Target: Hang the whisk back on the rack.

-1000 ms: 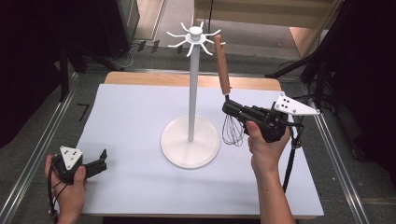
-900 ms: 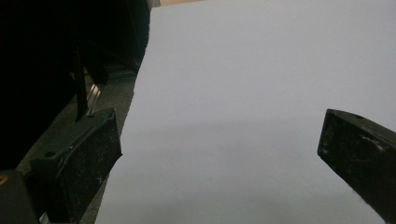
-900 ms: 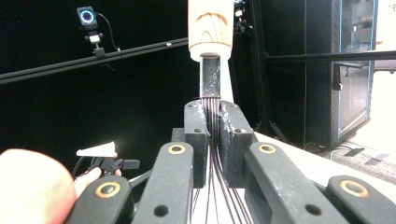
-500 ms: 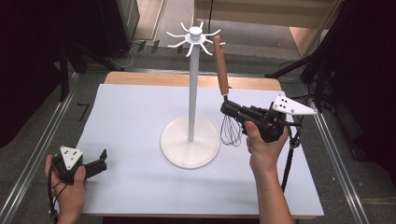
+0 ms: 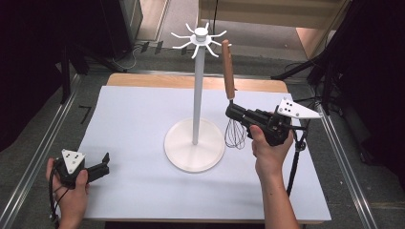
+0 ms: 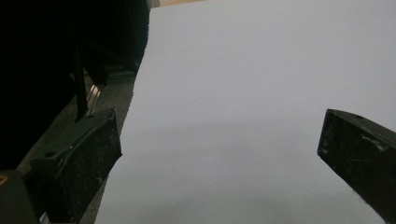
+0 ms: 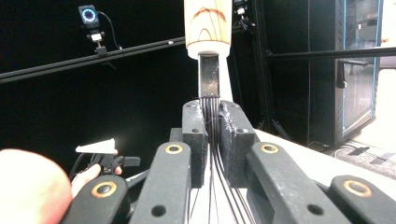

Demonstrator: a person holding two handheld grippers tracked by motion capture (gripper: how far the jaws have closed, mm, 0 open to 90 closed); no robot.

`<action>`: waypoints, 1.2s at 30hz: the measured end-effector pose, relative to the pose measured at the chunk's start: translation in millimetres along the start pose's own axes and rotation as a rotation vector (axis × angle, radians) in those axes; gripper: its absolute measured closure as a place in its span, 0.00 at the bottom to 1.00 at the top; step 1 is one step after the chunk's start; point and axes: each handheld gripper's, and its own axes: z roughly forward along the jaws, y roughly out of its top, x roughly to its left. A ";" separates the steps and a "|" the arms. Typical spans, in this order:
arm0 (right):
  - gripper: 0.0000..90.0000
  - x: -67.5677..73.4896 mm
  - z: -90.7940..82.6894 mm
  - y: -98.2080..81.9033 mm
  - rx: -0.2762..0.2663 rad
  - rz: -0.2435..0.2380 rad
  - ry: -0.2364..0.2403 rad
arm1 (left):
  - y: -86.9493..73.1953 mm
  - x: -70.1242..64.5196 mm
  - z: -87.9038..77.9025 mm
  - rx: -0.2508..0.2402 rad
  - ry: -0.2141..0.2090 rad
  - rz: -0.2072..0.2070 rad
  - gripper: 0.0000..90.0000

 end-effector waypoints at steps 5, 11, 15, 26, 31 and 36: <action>0.92 -0.3 -0.4 0.4 0.006 -0.004 -0.001 | 0.0 -0.1 0.0 -0.001 0.000 -0.001 0.00; 0.92 0.5 1.3 1.0 0.020 -0.014 -0.011 | 0.0 -0.1 -0.1 0.002 0.000 0.002 0.00; 0.90 0.0 1.1 0.6 0.015 -0.013 -0.009 | 0.0 0.0 -0.1 0.001 0.000 0.001 0.00; 0.07 -4.0 -13.7 -0.7 -0.005 -0.027 -0.203 | 0.0 0.0 0.0 0.001 -0.001 0.001 0.00; 0.02 -6.7 -26.0 -3.3 0.013 -0.041 -0.275 | -0.1 -0.2 -0.1 -0.001 0.001 0.001 0.00; 0.00 -13.3 -39.7 -10.5 0.031 -0.039 -0.334 | -0.3 -0.3 -0.2 -0.005 0.000 -0.001 0.00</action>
